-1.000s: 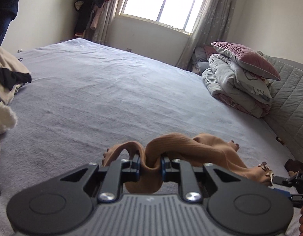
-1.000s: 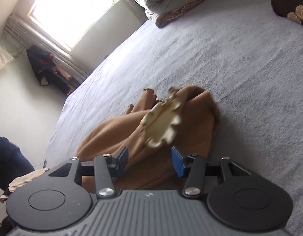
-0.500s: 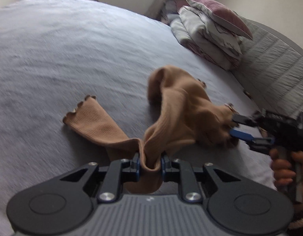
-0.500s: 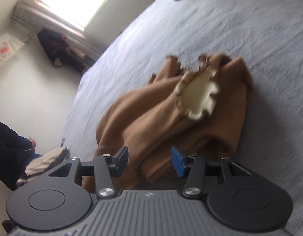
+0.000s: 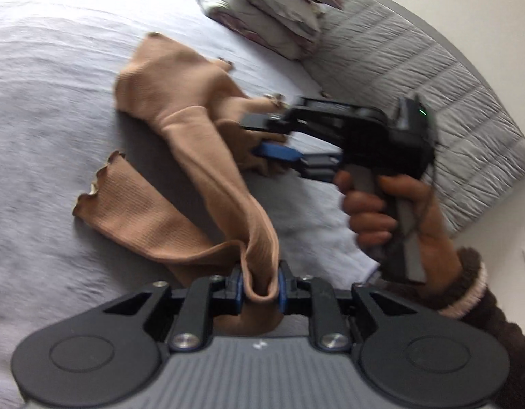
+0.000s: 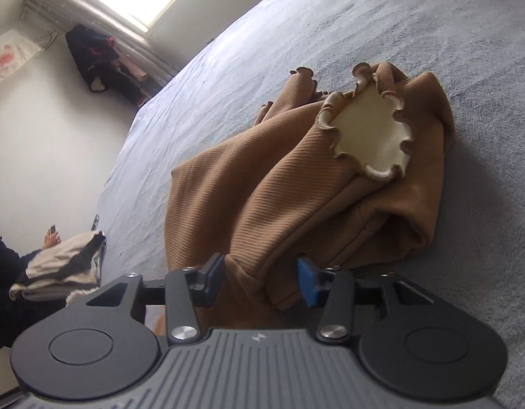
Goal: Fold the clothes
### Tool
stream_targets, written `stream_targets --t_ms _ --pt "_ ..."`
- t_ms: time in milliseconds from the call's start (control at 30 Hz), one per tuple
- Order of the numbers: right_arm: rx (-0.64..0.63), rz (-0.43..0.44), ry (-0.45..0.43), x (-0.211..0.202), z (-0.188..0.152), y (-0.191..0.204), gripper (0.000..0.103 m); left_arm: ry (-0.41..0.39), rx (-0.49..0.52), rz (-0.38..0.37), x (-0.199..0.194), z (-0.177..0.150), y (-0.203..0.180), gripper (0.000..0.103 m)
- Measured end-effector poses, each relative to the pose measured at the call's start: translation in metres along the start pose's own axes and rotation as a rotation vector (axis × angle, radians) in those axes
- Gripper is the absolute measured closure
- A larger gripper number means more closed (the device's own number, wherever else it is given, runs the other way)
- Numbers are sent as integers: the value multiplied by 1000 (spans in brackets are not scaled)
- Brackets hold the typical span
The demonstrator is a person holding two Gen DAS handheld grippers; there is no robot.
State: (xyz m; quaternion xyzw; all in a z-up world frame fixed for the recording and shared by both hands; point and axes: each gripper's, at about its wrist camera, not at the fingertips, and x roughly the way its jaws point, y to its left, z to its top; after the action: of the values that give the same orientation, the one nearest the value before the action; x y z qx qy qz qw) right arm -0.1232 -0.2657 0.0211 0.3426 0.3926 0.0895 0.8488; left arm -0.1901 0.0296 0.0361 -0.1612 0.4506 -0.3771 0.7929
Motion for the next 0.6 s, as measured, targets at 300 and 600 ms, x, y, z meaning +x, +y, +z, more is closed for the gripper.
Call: stream_targets --t_ms 300,600 --pt "-44 -59 -77 -24 -3 -6 93 34 47 27 3 7 -4 80" --pt "-44 -158 -188 -59 1 -30 93 -11 44 71 2 27 4 42"
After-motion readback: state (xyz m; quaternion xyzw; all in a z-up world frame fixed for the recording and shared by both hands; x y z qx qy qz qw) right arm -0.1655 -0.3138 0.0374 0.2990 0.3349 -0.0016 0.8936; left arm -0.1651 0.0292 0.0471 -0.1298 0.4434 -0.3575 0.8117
